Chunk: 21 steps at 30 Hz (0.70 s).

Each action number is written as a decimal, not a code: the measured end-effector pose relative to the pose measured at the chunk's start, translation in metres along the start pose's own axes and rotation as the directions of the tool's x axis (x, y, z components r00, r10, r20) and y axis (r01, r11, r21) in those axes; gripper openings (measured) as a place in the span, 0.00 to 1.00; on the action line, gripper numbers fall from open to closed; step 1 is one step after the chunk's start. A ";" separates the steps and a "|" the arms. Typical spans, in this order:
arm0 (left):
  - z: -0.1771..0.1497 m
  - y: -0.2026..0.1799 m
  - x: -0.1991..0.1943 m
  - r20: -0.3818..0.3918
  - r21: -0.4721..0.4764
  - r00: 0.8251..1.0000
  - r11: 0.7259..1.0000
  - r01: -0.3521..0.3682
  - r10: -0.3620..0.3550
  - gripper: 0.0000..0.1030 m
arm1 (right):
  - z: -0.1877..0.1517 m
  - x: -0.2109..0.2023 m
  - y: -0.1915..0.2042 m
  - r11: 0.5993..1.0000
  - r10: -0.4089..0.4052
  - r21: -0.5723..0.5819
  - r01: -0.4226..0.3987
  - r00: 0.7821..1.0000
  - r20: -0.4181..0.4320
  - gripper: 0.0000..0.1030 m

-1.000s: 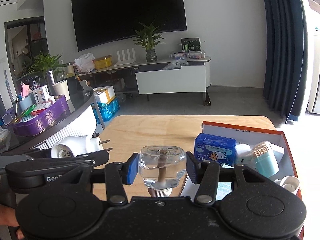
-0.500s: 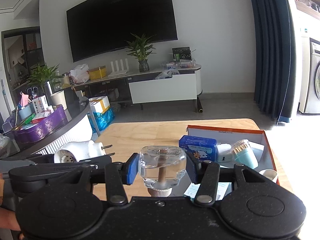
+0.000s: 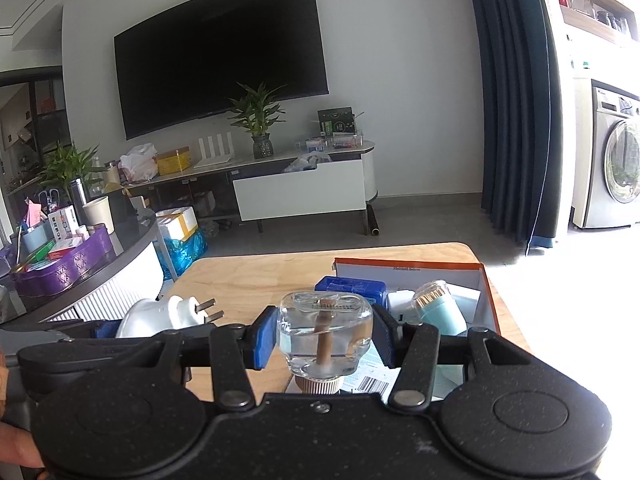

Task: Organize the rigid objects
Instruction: 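Lift and carry the white plug socket and glass bottle toward the tray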

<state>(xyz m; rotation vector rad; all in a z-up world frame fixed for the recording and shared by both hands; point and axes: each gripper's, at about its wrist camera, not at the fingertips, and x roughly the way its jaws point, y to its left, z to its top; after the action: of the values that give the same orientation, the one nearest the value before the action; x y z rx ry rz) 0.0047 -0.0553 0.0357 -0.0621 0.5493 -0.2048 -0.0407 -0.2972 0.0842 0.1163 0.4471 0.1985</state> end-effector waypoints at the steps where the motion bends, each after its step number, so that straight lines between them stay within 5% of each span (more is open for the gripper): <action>1: 0.000 -0.002 0.001 -0.007 0.004 1.000 1.000 0.003 -0.003 0.66 | -0.001 -0.001 -0.002 1.000 -0.004 0.002 0.004 1.000 0.001 0.58; 21: -0.001 -0.018 0.005 -0.016 0.044 0.999 0.998 0.050 -0.049 0.66 | -0.005 -0.017 -0.025 0.998 -0.053 0.044 0.053 0.998 0.015 0.58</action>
<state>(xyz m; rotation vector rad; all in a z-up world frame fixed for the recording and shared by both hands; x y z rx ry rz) 0.0049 -0.0738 0.0346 -0.0308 0.5584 -0.2660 -0.0539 -0.3251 0.0827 0.1489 0.4384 0.1356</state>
